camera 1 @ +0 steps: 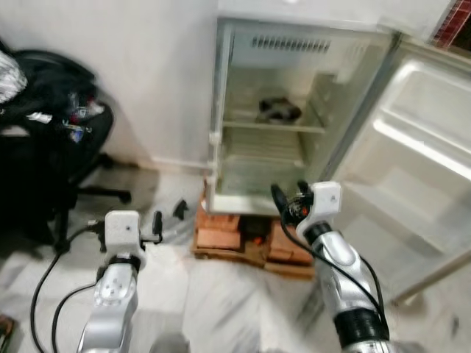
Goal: Restocking fridge
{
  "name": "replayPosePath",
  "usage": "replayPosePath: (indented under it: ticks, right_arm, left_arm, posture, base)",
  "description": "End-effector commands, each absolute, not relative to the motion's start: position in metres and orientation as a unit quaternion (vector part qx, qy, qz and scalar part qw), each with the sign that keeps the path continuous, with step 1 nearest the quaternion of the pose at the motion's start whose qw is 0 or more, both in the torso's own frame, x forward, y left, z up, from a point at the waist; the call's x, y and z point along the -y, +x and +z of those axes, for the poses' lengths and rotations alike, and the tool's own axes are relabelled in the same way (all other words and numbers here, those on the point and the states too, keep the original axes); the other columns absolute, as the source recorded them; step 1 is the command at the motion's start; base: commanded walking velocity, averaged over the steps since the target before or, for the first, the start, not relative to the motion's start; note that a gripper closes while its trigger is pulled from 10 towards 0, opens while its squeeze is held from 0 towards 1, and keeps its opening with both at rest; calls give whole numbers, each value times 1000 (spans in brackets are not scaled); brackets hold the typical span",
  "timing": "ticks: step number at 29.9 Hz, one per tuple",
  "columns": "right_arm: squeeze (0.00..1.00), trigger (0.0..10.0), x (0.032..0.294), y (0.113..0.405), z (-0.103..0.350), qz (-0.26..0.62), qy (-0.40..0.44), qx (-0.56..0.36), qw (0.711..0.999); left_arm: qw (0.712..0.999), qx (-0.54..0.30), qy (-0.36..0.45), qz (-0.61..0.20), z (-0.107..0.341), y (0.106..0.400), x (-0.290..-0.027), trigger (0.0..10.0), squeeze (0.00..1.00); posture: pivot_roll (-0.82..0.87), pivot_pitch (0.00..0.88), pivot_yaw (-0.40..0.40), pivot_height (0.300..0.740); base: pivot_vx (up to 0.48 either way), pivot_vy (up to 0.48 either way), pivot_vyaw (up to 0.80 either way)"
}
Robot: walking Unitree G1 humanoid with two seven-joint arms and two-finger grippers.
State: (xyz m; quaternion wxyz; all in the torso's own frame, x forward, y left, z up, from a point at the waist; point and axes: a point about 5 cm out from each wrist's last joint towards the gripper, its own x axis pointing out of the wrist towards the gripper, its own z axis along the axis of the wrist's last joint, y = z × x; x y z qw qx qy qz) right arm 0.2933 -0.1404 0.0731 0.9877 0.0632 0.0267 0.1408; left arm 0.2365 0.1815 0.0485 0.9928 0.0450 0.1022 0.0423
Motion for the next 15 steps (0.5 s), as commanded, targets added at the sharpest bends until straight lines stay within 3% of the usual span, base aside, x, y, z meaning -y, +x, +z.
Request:
replayPosePath:
  ticks: [1, 15]
  right_arm:
    - [0, 10000, 148, 295, 75, 132, 64, -30, 989]
    - [0, 10000, 147, 303, 83, 139, 84, -26, 986]
  left_arm:
    - [993, -103, 41, 40, 48, 236, -179, 10000, 0]
    - [992, -115, 39, 23, 42, 236, -170, 10000, 0]
  posture:
    - [73, 0, -93, 740]
    - [63, 0, -92, 740]
  base:
    - [0, -345, 0]
    - [0, -480, 0]
